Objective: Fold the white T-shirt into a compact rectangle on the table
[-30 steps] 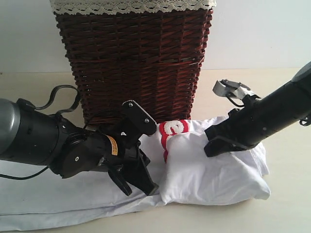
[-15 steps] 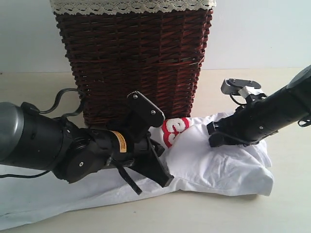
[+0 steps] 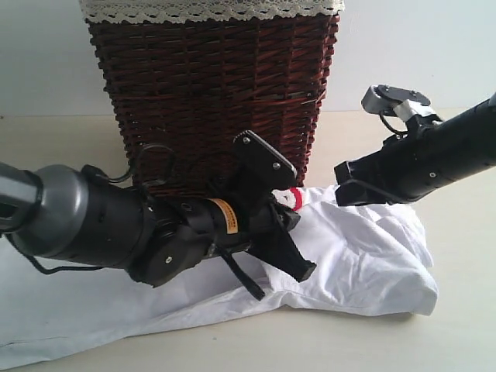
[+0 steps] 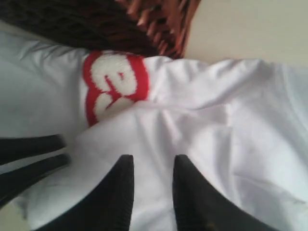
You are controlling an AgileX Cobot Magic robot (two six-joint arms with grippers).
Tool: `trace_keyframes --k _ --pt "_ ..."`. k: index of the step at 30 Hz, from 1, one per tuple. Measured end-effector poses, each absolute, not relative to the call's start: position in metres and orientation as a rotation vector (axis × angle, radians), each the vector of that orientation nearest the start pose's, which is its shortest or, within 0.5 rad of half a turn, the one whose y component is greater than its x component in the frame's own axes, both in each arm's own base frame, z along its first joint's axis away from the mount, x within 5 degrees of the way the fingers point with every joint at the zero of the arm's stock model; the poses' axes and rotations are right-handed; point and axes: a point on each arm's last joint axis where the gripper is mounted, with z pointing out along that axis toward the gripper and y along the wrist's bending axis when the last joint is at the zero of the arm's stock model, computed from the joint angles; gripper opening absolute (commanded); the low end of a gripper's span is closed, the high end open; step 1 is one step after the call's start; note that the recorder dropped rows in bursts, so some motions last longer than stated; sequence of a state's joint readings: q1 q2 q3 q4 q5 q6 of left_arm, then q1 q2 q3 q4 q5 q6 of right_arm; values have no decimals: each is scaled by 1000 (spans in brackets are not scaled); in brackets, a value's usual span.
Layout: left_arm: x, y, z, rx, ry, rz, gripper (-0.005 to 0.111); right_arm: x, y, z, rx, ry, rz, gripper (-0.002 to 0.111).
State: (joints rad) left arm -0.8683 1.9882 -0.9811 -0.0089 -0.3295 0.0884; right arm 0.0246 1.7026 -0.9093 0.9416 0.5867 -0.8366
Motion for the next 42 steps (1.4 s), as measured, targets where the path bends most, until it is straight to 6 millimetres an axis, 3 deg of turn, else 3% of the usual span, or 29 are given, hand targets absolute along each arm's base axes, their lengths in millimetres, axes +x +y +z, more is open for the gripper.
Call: trace_keyframes --k 7,19,22,29,34,38,42 --pt "266 -322 112 1044 2077 -425 12 307 53 176 -271 2684 707 0" --pt "278 -329 128 1145 2331 -311 12 310 51 108 -194 2916 730 0" --pt "284 -325 128 1143 2374 -289 12 311 51 102 -166 2931 732 0" --pt "287 -318 124 1161 2434 -247 12 316 51 103 -146 2887 720 0" --pt "281 -311 153 1185 2447 -222 12 322 48 131 -147 2760 648 2" --pt "277 -302 180 1186 2453 -205 12 320 42 159 -146 2696 534 16" --pt "282 -279 188 1165 2518 -147 12 314 32 166 -91 2754 378 41"
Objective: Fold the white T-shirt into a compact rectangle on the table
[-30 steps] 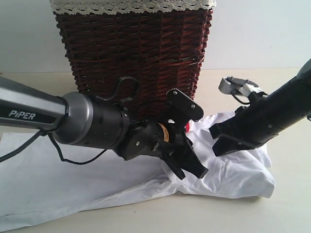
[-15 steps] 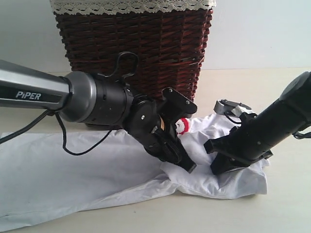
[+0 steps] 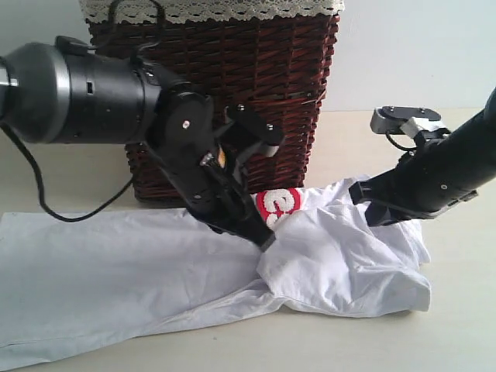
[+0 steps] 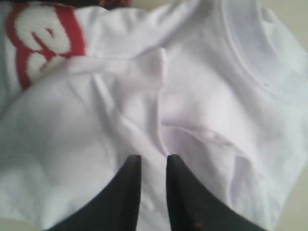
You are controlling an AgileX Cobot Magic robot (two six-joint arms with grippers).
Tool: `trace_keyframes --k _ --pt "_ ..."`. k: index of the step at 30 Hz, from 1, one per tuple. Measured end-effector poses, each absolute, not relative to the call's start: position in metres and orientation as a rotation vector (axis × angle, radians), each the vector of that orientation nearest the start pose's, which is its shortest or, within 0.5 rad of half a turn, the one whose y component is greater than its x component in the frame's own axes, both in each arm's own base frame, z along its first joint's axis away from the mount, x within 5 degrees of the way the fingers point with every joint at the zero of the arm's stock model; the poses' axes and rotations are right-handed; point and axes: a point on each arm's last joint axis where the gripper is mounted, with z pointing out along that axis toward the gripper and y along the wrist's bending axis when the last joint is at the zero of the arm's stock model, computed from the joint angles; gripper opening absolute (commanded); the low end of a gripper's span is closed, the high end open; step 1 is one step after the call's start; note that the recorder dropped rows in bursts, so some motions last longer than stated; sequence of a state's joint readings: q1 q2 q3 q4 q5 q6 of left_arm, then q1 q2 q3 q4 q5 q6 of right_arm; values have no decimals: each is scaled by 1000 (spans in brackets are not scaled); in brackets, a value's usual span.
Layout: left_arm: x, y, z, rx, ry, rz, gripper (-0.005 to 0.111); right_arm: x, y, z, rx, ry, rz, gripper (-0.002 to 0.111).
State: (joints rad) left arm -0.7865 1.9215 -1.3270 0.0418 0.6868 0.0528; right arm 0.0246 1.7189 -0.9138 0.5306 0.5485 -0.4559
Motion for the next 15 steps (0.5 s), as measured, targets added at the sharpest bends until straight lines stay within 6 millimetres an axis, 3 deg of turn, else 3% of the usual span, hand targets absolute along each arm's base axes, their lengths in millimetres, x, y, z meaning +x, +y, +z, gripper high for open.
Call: trace_keyframes --k 2,4,10,15 --pt "284 -259 185 1139 2566 -104 12 310 26 165 -44 2808 301 57" --pt "285 -237 180 1094 2622 -69 12 307 22 163 -13 2853 258 66" --pt "272 -169 175 930 2723 -21 12 305 15 159 51 2896 234 66" --pt "253 -148 179 877 2673 -40 12 308 15 136 89 2961 246 66"
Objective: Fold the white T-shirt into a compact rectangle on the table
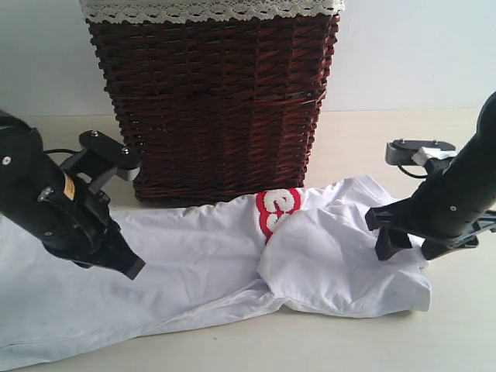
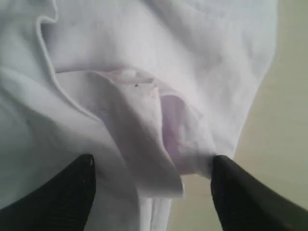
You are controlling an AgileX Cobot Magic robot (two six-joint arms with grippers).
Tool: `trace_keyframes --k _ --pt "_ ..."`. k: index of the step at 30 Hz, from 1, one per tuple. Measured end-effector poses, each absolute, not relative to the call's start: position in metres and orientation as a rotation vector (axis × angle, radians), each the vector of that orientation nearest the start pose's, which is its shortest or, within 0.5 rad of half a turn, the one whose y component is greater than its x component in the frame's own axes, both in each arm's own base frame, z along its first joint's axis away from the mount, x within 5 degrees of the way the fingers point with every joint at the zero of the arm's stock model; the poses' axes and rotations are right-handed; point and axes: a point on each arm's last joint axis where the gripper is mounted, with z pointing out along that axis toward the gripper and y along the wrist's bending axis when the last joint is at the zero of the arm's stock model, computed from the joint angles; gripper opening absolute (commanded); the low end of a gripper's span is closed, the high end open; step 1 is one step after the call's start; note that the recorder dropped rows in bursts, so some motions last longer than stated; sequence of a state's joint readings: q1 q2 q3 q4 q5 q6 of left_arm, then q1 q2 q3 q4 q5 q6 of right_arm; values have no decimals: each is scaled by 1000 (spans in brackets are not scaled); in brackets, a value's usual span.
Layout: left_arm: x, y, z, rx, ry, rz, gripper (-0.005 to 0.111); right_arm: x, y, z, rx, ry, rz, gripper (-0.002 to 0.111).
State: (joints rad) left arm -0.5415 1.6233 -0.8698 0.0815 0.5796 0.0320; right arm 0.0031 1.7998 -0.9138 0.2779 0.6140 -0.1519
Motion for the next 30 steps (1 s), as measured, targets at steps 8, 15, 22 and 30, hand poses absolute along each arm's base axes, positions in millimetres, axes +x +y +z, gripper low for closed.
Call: trace_keyframes --k 8,15,22,30 --pt "238 -139 173 867 2637 -59 12 316 23 112 103 2969 406 41" --pt "237 -139 172 866 2632 -62 12 320 29 97 28 2969 520 0" --pt "231 -134 177 880 2669 -43 12 306 -1 120 38 3042 245 0" --pt "228 -135 190 828 2635 -96 12 285 -10 203 46 2855 274 0"
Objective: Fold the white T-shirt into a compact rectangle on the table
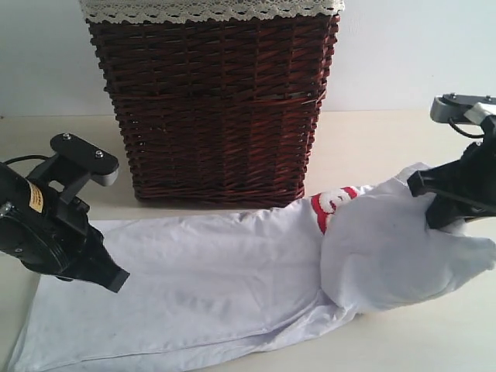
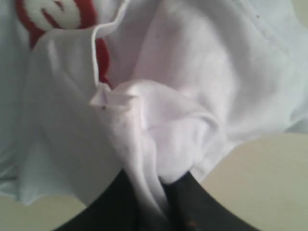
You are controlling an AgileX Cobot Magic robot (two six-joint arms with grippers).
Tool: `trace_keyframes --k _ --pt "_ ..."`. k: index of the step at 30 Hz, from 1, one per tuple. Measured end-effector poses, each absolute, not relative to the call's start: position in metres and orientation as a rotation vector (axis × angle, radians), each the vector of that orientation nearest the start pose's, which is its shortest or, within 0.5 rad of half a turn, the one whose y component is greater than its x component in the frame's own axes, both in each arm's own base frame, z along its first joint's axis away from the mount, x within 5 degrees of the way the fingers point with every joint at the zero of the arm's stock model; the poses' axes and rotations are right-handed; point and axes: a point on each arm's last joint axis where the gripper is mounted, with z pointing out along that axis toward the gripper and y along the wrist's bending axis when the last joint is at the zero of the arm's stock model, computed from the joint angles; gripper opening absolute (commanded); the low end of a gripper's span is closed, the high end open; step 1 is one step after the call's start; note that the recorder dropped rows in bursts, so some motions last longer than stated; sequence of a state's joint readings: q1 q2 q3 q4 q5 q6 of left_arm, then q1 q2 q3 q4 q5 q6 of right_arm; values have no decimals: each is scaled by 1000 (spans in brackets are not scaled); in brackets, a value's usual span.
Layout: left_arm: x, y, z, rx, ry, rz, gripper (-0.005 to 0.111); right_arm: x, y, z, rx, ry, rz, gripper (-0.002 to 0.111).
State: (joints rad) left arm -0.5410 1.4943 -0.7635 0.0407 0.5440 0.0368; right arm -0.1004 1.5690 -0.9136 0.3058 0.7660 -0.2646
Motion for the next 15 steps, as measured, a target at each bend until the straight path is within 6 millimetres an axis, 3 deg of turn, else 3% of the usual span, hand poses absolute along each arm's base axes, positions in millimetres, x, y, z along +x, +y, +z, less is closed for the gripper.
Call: trace_keyframes --k 4,7,11,15 --pt "227 -135 190 819 2640 -109 12 280 11 220 -31 2792 375 0" --pt "227 -135 190 815 2641 -113 12 279 37 224 -98 2759 452 0" --pt "226 -135 190 818 2659 -109 12 279 75 229 -134 2685 572 0" --pt "218 -130 199 829 2671 -104 12 277 127 235 -205 2599 703 0"
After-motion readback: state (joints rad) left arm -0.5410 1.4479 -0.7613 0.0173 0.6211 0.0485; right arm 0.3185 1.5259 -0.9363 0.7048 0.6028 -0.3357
